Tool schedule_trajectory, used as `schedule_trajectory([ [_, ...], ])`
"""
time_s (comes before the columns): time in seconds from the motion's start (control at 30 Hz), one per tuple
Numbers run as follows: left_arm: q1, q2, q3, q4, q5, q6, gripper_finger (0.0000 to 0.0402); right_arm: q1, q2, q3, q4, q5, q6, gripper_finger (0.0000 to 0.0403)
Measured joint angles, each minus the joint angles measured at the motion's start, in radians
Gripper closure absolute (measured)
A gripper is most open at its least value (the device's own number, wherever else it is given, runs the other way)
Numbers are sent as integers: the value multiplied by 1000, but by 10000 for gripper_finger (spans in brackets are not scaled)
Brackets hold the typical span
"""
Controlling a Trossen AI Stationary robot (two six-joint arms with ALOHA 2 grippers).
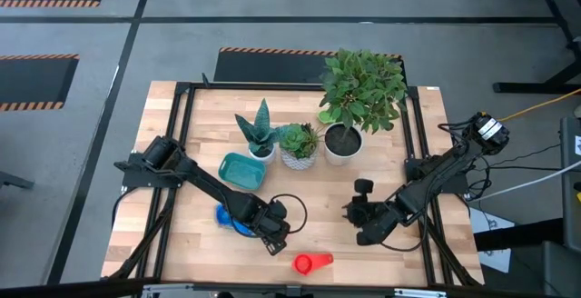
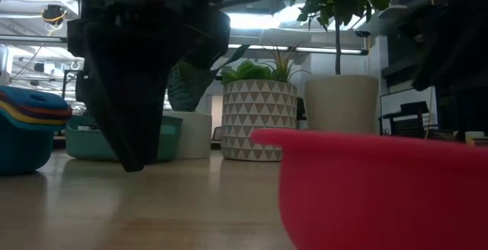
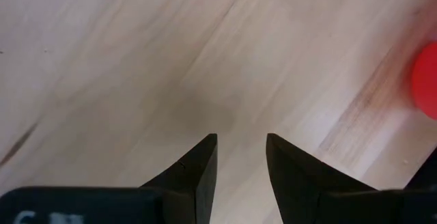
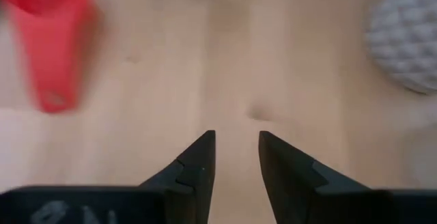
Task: Nest measuring cups in basket
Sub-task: Stack the red measuring cup into the blue measuring cup
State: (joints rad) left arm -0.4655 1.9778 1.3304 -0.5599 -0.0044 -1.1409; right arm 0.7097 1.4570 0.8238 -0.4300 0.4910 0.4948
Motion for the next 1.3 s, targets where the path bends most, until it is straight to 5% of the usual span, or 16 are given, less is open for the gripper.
schedule_trajectory([
  [0.23,1,0,0,2,0,2,282,1,0,0,252,-148,107,286],
  [0.53,1,0,0,8,0,90,282,54,126,0,549,-175,99,286],
  [0.87,1,0,0,26,0,105,282,40,289,0,636,-192,154,286],
  [1.3,1,0,0,32,22,105,282,-117,332,0,691,-558,191,286],
])
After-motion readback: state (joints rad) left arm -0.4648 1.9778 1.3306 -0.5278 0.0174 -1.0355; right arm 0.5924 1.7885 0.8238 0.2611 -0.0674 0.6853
